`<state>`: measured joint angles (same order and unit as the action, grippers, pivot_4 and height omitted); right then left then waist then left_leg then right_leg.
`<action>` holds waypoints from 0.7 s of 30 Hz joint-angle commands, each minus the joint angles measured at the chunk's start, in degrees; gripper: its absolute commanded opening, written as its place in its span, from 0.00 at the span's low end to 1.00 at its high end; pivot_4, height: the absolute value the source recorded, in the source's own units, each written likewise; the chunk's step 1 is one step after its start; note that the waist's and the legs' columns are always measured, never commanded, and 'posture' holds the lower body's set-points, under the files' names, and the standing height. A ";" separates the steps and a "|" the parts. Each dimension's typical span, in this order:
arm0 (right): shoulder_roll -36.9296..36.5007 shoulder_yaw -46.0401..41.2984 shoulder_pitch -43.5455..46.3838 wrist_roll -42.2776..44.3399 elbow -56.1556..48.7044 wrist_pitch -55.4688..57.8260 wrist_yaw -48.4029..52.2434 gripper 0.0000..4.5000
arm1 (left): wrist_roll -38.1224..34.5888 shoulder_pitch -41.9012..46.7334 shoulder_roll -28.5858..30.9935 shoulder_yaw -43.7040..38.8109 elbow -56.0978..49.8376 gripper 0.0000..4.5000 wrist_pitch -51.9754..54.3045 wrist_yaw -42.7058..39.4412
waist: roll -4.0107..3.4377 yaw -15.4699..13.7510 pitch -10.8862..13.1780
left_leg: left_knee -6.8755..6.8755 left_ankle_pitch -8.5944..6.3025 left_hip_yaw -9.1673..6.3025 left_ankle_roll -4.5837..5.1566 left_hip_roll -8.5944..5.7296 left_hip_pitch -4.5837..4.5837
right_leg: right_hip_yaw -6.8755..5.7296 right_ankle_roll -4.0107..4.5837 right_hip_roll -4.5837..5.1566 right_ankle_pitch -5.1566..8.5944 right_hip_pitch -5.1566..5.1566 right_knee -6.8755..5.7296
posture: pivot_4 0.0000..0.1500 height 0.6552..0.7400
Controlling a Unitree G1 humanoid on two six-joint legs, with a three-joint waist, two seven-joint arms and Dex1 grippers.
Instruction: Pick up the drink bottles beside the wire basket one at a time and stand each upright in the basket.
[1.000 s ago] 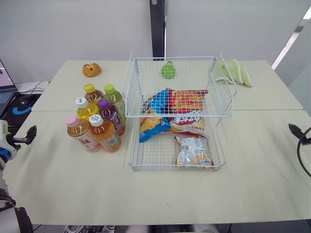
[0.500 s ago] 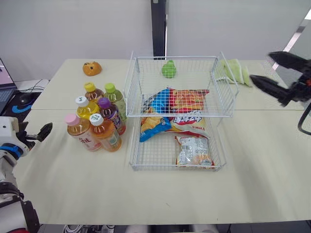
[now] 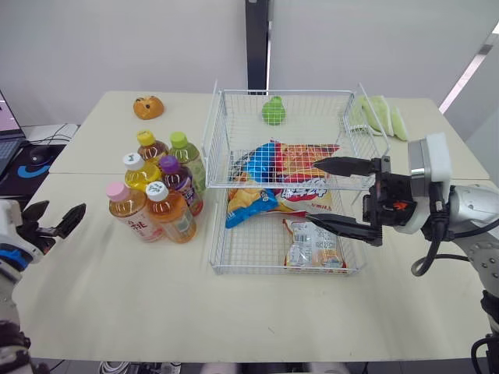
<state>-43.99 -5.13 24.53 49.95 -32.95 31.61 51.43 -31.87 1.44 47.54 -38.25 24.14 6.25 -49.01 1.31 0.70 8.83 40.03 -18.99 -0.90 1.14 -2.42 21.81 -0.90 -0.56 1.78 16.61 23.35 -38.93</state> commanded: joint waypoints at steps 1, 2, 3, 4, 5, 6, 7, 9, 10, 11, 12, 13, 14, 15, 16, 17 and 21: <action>1.76 0.31 3.05 0.18 0.54 -0.58 -0.21 1.00 | -8.88 -9.54 -0.70 -9.43 -21.99 1.00 10.28 2.68 | 0.01 0.30 0.02 | -0.01 -0.01 0.00 0.02 0.02 -0.01 | -0.01 0.00 0.00 0.00 -0.01 0.02 | 1.00 1.00; 2.19 0.63 3.83 0.44 0.89 -0.16 -0.24 1.00 | -10.97 -12.76 -1.22 -11.21 -27.64 1.00 13.08 3.34 | -0.01 0.26 0.03 | -0.01 -0.02 0.00 0.04 0.02 -0.03 | 0.00 0.00 0.00 0.00 -0.03 0.02 | 1.00 1.00; 2.54 0.96 4.66 0.76 1.28 0.39 -0.25 1.00 | -13.82 -15.72 -1.89 -12.98 -33.49 1.00 16.21 4.30 | 0.00 0.12 0.03 | -0.01 -0.03 0.00 0.05 0.02 -0.07 | -0.01 0.00 0.00 0.00 -0.07 0.00 | 1.00 1.00; 2.99 1.17 5.49 1.09 1.71 0.84 -0.51 1.00 | -15.97 -18.05 -2.49 -14.30 -38.10 1.00 18.55 5.18 | -0.08 -0.25 0.05 | 0.00 -0.03 -0.02 0.05 0.02 -0.07 | -0.03 0.00 0.00 0.00 -0.07 0.00 | 1.00 1.00; 3.32 1.46 6.32 1.50 2.13 1.33 -0.62 1.00 | -17.23 -20.04 -3.07 -15.06 -42.11 1.00 20.01 5.81 | -0.09 -0.52 0.05 | 0.00 -0.03 -0.03 0.06 0.01 -0.12 | -0.03 0.00 0.00 0.00 -0.12 0.00 | 1.00 1.00; 3.49 1.65 6.84 1.67 2.37 1.65 -0.56 1.00 | -18.38 -21.18 -3.75 -15.40 -45.23 1.00 21.13 7.01 | -0.10 -0.76 0.05 | 0.00 -0.04 -0.03 0.07 0.01 -0.15 | -0.03 0.01 0.00 0.00 -0.16 -0.01 | 1.00 1.00; 3.63 1.71 7.15 1.71 2.49 1.93 -0.46 1.00 | -19.05 -21.83 -4.20 -15.61 -47.14 1.00 21.89 7.94 | -0.12 -0.98 0.06 | 0.00 -0.04 -0.03 0.07 0.01 -0.17 | -0.03 0.01 0.00 0.00 -0.17 0.00 | 1.00 1.00; 4.01 2.01 8.05 2.06 2.69 2.91 -0.39 1.00 | -18.67 -21.74 -5.12 -14.16 -49.37 1.00 22.01 9.37 | -0.13 -1.29 0.05 | 0.00 -0.06 -0.04 0.11 0.01 -0.19 | -0.05 0.01 0.00 0.00 -0.19 -0.02 | 1.00 1.00; 4.21 2.08 8.47 2.23 2.83 3.35 -0.41 1.00 | -17.42 -21.02 -5.50 -12.77 -49.58 1.00 21.43 9.99 | -0.14 -1.29 0.05 | 0.00 -0.06 -0.04 0.11 0.01 -0.20 | -0.06 0.01 0.00 0.00 -0.19 -0.03 | 1.00 1.00; 4.44 2.18 8.81 2.33 2.94 3.69 -0.49 1.00 | -15.86 -20.26 -5.71 -11.32 -49.41 1.00 20.63 10.39 | -0.15 -1.27 0.06 | 0.00 -0.05 -0.04 0.10 0.01 -0.21 | -0.06 0.01 0.00 0.00 -0.18 -0.04 | 1.00 1.00; 4.64 2.28 9.04 2.16 2.96 3.78 -0.61 1.00 | -14.45 -19.35 -5.81 -10.04 -48.87 1.00 19.94 10.89 | -0.17 -1.25 0.05 | -0.01 -0.05 -0.04 0.09 0.01 -0.21 | -0.06 0.01 0.00 0.00 -0.18 -0.05 | 1.00 1.00; 4.81 2.40 9.24 1.35 3.01 3.47 -0.73 1.00 | -12.99 -18.17 -5.84 -8.51 -48.14 1.00 19.33 11.51 | -0.17 -1.23 0.05 | -0.01 -0.05 -0.04 0.09 0.01 -0.22 | -0.07 0.01 0.00 0.00 -0.18 -0.06 | 1.00 1.00; 5.00 2.42 9.44 1.10 3.09 3.59 -0.86 1.00 | -12.02 -16.95 -5.95 -7.10 -47.49 1.00 18.95 11.90 | -0.16 -1.23 0.05 | -0.01 -0.04 -0.04 0.09 0.01 -0.22 | -0.07 0.01 -0.01 0.00 -0.18 -0.06 | 1.00 1.00; 5.20 2.41 9.57 1.01 3.14 3.74 -1.04 1.00 | -11.52 -15.85 -6.12 -6.02 -47.01 1.00 18.79 12.19 | -0.16 -1.25 0.05 | -0.01 -0.03 -0.05 0.07 0.01 -0.22 | -0.07 0.01 -0.01 0.00 -0.18 -0.06 | 1.00 1.00; 5.44 2.32 9.72 1.09 3.26 3.99 -1.35 1.00 | -10.94 -14.74 -6.28 -4.89 -46.58 1.00 18.70 12.43 | -0.15 -1.17 0.04 | -0.01 -0.02 -0.04 0.05 0.01 -0.21 | -0.07 0.01 -0.02 0.00 -0.18 -0.05 | 1.00 1.00; 5.62 2.19 9.91 1.28 3.28 4.31 -1.74 1.00 | -10.33 -13.12 -6.38 -3.32 -45.91 1.00 18.63 12.84 | -0.15 -1.09 0.04 | -0.01 -0.02 -0.04 0.04 0.01 -0.19 | -0.07 0.01 -0.02 0.00 -0.17 -0.05 | 1.00 1.00; 5.72 1.71 9.95 1.63 2.58 5.07 -2.74 1.00 | -8.95 -9.37 -6.63 0.00 -44.25 1.00 18.07 12.94 | -0.15 -0.97 0.04 | -0.01 0.00 -0.04 0.01 0.01 -0.15 | -0.07 0.01 -0.02 0.00 -0.15 -0.03 | 1.00 1.00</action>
<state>-38.08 -1.94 33.36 50.78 -28.87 36.81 49.34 -41.38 -8.53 41.05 -38.25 -19.91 25.65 -36.10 1.17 -0.27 8.87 40.02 -18.98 -0.94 1.14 -2.41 21.66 -0.98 -0.55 1.77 16.61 23.21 -38.96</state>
